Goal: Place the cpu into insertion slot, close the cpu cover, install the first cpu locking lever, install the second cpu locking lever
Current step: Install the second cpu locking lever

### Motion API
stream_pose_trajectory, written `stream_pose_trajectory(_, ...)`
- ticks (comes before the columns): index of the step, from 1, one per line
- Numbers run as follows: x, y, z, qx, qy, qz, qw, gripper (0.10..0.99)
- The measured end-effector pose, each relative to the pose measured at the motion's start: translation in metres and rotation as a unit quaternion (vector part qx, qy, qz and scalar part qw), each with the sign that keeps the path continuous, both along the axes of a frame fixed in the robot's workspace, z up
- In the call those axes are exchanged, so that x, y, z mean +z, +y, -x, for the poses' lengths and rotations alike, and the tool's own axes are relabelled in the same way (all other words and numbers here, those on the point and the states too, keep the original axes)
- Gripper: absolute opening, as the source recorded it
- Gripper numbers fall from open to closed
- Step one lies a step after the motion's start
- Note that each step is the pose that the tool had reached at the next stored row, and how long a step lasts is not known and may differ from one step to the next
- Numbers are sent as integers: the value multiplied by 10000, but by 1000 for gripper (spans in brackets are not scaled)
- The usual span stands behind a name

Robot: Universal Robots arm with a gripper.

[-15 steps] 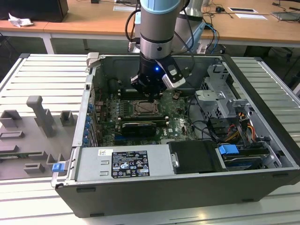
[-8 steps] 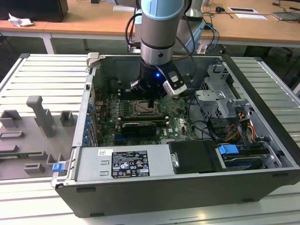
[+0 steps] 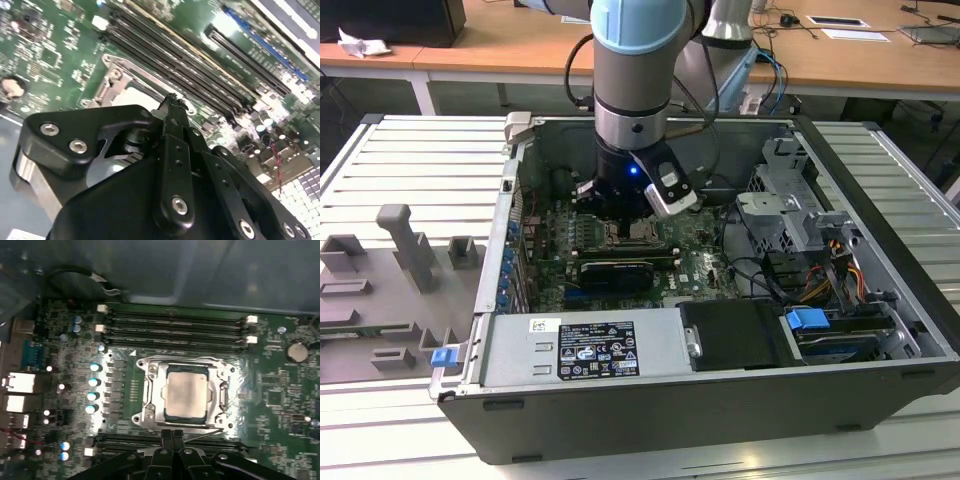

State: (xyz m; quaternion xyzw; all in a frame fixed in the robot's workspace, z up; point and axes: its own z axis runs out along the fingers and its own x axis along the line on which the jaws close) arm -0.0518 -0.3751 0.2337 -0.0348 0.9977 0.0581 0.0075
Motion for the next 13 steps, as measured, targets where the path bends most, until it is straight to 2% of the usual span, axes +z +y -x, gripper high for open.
stream_pose_trajectory(4, -32, -33, 11, 0, 0, 1, 10000, 106)
stream_pose_trajectory(6, -33, -57, 69, 1, 1, -1, 10000, 106)
stream_pose_trajectory(8, -82, -65, 110, 1, 1, -1, 10000, 106)
stream_pose_trajectory(13, -179, -65, 113, 1, 1, -8, 10000, 106)
